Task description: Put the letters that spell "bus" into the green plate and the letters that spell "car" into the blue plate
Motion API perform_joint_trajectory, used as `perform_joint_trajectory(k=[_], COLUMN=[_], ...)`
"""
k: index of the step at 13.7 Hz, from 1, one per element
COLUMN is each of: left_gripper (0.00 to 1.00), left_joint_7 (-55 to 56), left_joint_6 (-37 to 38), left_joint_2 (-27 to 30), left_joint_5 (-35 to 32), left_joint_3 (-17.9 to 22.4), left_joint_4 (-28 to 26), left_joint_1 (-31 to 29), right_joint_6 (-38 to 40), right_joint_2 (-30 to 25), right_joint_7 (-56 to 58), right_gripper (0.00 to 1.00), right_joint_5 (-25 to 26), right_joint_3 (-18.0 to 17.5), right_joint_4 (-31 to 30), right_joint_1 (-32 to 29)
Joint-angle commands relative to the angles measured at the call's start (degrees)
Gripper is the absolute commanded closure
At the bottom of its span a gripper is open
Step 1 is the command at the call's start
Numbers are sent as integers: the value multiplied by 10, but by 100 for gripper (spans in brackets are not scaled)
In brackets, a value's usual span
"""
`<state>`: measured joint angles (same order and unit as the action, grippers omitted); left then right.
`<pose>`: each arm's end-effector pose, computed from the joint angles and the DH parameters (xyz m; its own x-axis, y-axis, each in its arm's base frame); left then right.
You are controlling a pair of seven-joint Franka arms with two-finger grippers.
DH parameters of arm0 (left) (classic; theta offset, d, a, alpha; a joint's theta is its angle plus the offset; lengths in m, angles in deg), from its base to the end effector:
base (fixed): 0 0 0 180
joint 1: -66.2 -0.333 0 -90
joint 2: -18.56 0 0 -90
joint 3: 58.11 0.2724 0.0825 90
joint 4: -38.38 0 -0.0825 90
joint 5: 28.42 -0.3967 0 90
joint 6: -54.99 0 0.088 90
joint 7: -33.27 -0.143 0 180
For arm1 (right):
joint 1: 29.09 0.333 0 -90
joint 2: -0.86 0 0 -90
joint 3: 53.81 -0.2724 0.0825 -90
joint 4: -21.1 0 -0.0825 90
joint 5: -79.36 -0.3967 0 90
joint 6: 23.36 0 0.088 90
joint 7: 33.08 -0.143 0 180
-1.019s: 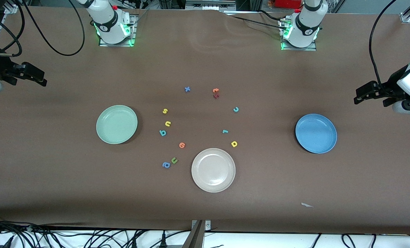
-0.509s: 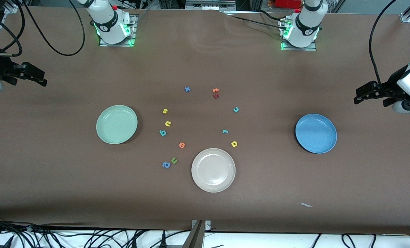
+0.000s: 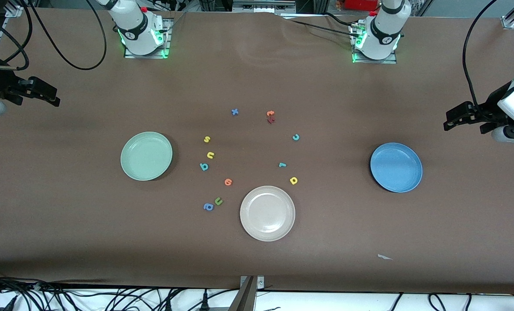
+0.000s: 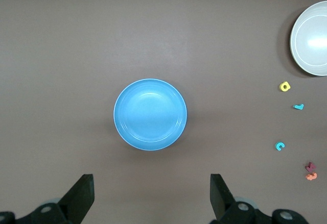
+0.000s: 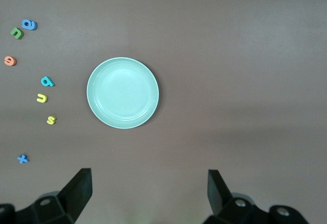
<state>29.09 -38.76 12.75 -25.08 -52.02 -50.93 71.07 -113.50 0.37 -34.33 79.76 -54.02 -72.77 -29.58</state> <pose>0.5967 0.0026 0.4978 0.9986 -0.0480 -0.0199 -0.0470 -0.9977 0.0489 0.5608 -0.0037 0.5173 0.9981 -0.0267 -0.0564 -0.0263 -0.9996 0.0082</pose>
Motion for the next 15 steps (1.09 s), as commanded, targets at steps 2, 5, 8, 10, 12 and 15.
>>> perform_joint_trajectory(k=[2,5,8,10,12,15], left_gripper=[0,0,0,0,0,0], left_joint_7=[-10,-10,-10,-9,-9,-9], left_joint_6=[7,7,6,7,6,6], left_joint_2=[1,0,0,0,-1,-1], left_joint_5=[-19,-19,-19,-19,-19,-19], left_joint_3=[-1,-1,0,0,0,0], left_joint_4=[3,3,3,3,3,3], left_joint_1=[0,0,0,0,0,0], right_joint_6=[12,10,13,14,14,15], right_joint_2=[-4,-4,-4,-5,-5,-6], right_joint_7=[5,3,1,1,1,1], right_gripper=[0,0,0,0,0,0], right_joint_5=[-2,0,-1,-2,-1,-2], right_joint_3=[-2,-8,-8,-8,-8,-8], right_joint_4=[7,8,8,7,8,7], right_joint_1=[1,1,1,1,1,1])
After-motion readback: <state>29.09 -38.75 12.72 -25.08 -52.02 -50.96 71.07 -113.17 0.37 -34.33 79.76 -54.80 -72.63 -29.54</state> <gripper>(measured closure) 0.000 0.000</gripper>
